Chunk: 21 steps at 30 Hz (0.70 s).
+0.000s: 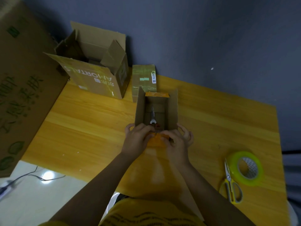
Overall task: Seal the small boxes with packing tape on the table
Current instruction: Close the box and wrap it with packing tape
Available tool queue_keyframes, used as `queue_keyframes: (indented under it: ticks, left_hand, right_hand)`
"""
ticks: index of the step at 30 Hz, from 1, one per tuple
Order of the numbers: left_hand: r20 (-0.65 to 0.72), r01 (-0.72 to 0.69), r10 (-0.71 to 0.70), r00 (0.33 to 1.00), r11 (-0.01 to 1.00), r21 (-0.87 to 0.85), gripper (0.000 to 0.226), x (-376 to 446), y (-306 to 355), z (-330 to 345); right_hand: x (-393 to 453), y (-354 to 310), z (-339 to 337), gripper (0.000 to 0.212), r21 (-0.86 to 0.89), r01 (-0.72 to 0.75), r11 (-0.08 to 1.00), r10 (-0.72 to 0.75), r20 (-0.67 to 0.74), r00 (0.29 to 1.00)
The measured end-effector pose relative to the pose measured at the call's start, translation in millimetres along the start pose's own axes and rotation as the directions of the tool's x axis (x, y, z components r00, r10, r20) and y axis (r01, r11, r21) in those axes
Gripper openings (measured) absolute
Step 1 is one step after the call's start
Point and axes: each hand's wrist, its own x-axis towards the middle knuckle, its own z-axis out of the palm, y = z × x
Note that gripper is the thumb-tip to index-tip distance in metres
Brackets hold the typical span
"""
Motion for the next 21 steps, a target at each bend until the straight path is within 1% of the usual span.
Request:
queue_keyframes:
  ticks: [8, 12, 17, 21]
  left_hand:
    - [-0.038, -0.018, 0.021, 0.999, 0.996, 0.091, 0.016, 0, 0, 3]
    - [-0.025, -0.034, 0.038, 0.999, 0.991, 0.131, 0.015, -1, 1, 4]
    - [-0.015, -0.049, 0.052, 0.999, 0.988, 0.146, 0.02, 2, 4, 3]
    - [0.017, -0.034, 0.032, 0.999, 0.977, 0.211, 0.018, 4, 9, 1]
  right_hand:
    - [1, 3, -1, 0.013, -0.067, 0.012, 0.998, -0.012, 0.003, 1.0]
    - [2, 5, -3, 0.017, -0.089, 0.017, 0.996, -0.014, 0.033, 0.999]
    - [4, 4, -7, 0.017, -0.195, 0.046, 0.98, -0.04, 0.035, 0.999]
    - [7, 1, -8, 0.02, -0.29, 0.083, 0.953, -0.071, 0.053, 0.996]
